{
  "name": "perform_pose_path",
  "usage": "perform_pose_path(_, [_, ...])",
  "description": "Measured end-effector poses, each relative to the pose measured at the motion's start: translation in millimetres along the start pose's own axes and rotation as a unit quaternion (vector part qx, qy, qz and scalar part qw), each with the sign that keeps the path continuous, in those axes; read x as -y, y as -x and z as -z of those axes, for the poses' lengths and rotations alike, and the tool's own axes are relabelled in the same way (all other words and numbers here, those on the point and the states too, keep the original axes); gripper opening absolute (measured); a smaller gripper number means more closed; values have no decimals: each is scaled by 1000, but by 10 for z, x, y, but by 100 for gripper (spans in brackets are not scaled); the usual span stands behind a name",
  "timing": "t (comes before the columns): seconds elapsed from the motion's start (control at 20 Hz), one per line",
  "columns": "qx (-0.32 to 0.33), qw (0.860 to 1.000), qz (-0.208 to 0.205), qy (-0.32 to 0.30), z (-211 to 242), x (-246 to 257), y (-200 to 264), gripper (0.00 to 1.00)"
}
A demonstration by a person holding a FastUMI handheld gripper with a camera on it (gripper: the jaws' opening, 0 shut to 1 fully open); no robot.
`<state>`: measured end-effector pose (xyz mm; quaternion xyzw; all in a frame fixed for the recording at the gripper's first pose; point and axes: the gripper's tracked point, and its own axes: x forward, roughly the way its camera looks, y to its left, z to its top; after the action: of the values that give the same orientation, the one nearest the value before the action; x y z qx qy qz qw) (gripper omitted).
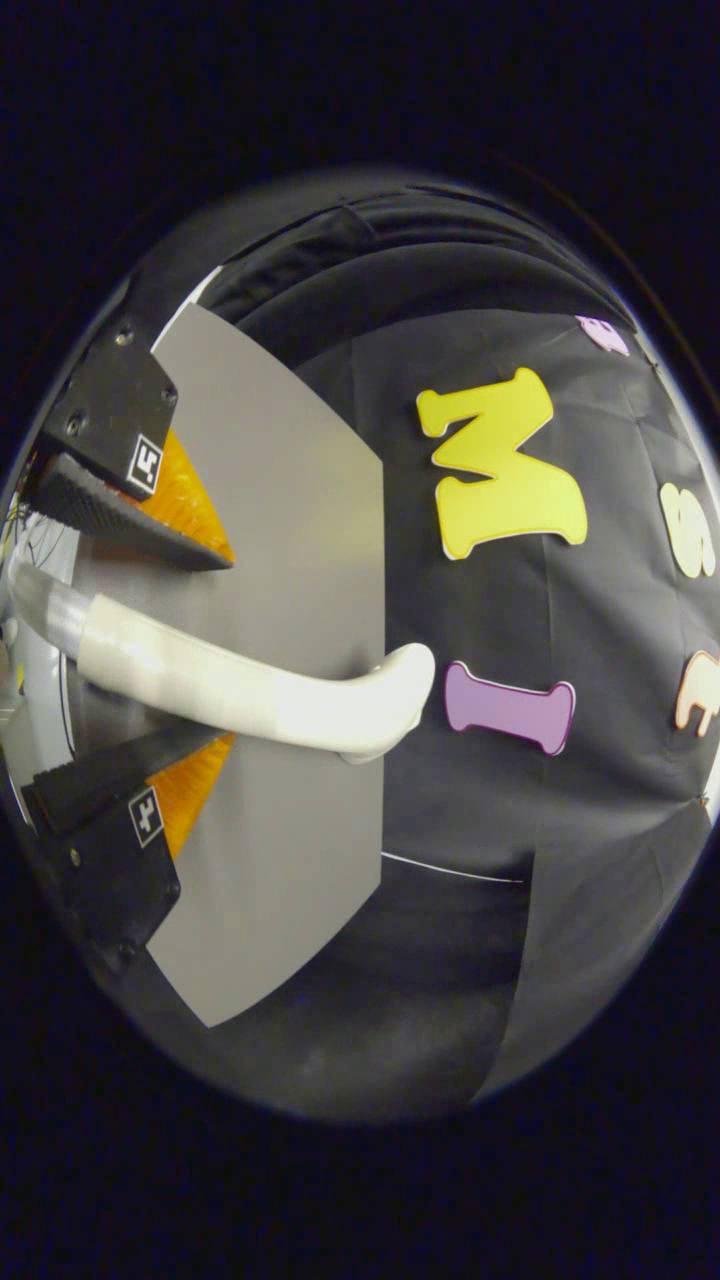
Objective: Iron the clothes twice with a garment steamer, once on the left side and once on the right side.
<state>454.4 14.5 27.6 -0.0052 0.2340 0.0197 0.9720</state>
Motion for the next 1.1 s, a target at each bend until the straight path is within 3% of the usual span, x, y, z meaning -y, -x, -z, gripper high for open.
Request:
perform_pose_path(0.25, [-5, 1000, 23, -15, -24, 90, -12, 79])
perform_pose_path(0.3, [-7, 999, 29, -28, -36, 142, -30, 72])
perform_pose_path(0.35, [-13, 999, 26, -36, -45, 127, -23, 53])
perform_pose_path(0.65, [-6, 998, 4, -56, -125, 18, 12, 34])
perform_pose_path(1.1, [82, 993, -32, -80, -467, -442, 845, 33])
